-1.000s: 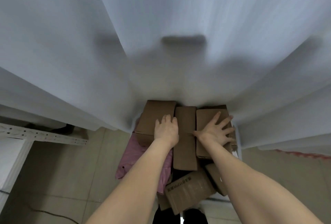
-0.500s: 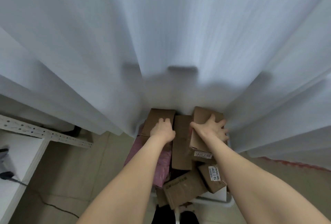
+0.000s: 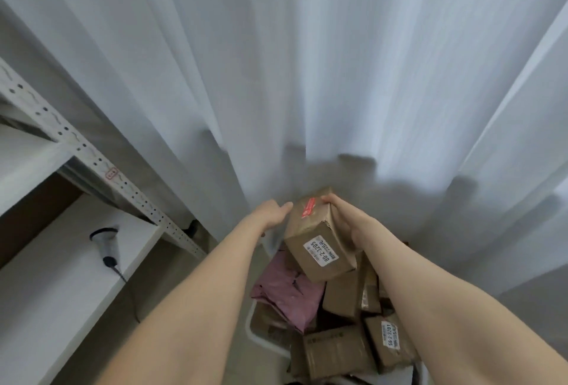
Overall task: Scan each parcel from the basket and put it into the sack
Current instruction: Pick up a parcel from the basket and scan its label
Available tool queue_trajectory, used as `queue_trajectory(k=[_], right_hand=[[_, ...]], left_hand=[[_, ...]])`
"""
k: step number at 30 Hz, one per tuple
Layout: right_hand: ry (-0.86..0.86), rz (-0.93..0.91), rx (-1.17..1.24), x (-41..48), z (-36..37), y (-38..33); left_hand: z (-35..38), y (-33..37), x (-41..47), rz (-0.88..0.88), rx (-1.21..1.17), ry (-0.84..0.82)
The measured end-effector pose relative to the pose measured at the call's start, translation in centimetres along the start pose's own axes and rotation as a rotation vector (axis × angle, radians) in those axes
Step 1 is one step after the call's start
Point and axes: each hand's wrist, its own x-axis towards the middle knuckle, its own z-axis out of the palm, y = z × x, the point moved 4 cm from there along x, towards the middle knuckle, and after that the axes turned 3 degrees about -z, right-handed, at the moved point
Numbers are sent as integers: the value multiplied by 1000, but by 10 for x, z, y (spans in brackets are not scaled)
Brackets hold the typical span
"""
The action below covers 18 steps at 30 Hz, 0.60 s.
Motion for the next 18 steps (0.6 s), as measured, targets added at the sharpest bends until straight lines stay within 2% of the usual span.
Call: queue_trajectory(k=[9,11,14,18], right_hand=[[-295,-122,45,-81,85,-41],[-300,-157,67,-86,100,-45],[-401,-193,108,-97,129,-46],[-476,-217,99,-106,165,-49]], left_hand=[[-57,-79,-66,-160,-623,117],[-64,-97,-81,-198,-752,53],[-69,-115,-101,-185,-939,-91],[-81,-136,-119,-156,-1102,-120]])
